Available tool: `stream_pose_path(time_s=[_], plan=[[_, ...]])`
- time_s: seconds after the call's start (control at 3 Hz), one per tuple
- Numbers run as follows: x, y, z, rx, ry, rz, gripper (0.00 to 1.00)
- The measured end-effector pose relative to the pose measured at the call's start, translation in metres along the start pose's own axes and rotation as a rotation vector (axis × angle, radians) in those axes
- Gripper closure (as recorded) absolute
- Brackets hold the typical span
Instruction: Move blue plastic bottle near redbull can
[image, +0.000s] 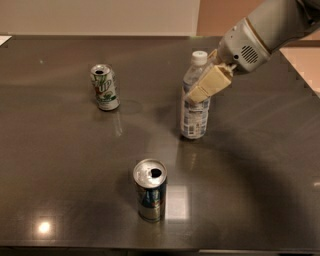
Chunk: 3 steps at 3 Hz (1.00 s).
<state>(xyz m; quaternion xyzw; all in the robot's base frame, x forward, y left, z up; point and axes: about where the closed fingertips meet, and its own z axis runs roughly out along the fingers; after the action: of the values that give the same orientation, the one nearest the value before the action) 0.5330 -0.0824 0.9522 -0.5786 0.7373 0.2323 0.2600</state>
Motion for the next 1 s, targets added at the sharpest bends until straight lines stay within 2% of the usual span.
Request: stream_pose_path(time_s=[0.67,1.0], plan=[[-0.008,0.064,-0.008,-0.053,-0.022,-0.182,1.00],[-0.004,0.092,-0.011,-0.084,-0.041,-0.258,1.00]])
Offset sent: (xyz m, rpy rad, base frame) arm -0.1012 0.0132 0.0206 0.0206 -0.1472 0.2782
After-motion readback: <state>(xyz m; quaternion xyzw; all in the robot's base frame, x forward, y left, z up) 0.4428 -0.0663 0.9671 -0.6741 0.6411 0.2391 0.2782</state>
